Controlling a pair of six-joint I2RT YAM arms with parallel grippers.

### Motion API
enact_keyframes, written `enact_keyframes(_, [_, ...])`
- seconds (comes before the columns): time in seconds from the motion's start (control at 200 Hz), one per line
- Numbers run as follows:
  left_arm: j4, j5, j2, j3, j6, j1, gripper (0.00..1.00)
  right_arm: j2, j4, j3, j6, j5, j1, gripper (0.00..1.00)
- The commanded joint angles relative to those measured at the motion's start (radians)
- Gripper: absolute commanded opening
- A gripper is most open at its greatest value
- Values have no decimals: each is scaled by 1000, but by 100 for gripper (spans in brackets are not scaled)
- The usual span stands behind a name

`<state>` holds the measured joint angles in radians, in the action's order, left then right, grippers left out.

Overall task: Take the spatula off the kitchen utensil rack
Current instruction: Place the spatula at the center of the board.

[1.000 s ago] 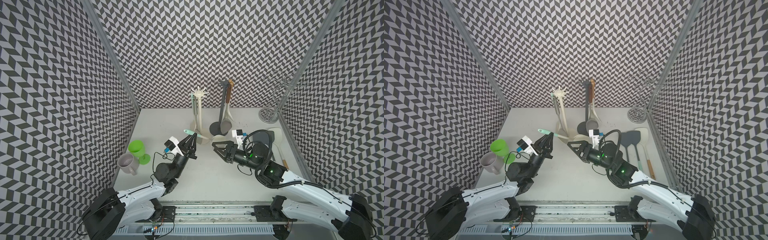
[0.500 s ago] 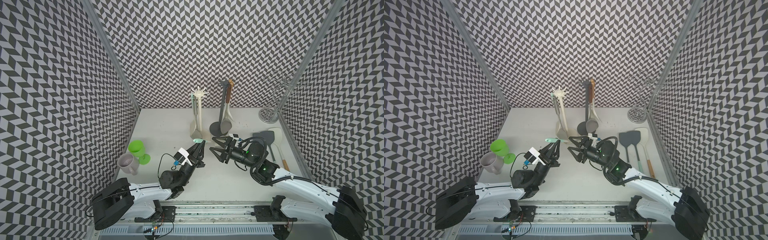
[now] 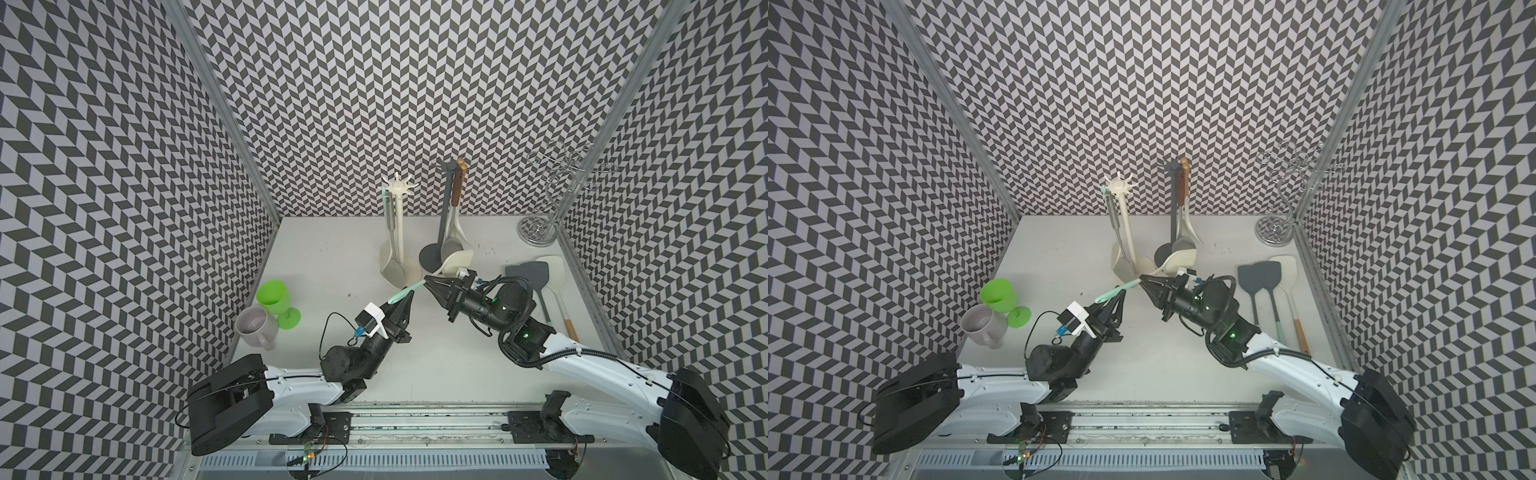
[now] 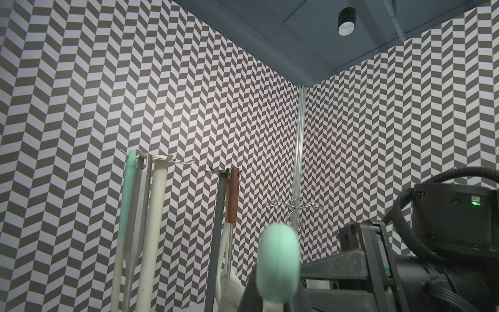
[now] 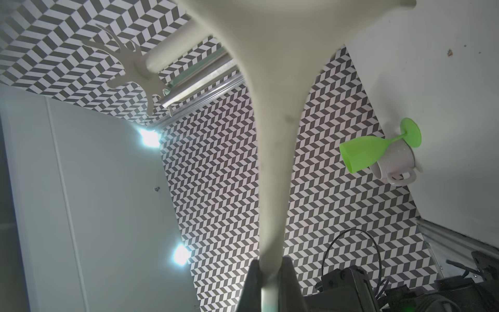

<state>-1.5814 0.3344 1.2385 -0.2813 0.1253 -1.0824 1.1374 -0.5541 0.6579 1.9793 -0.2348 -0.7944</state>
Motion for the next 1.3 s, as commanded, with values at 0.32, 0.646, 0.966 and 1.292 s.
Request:
enact_keyframes(0.32, [-106, -21, -34, 10, -238, 0, 79, -143, 188, -8, -236, 173, 148, 0])
enact_keyframes(0.646, [558, -133, -261, -48, -620, 49, 99, -245, 500, 21, -800, 190, 411, 0])
enact_keyframes(0.966, [1104, -291, -307, -214, -685, 214, 99, -278, 640, 23, -1414, 227, 444, 0])
enact_keyframes(1.292, [1126, -284, -304, -195, -612, 272, 99, -190, 818, 68, -1634, 269, 445, 0])
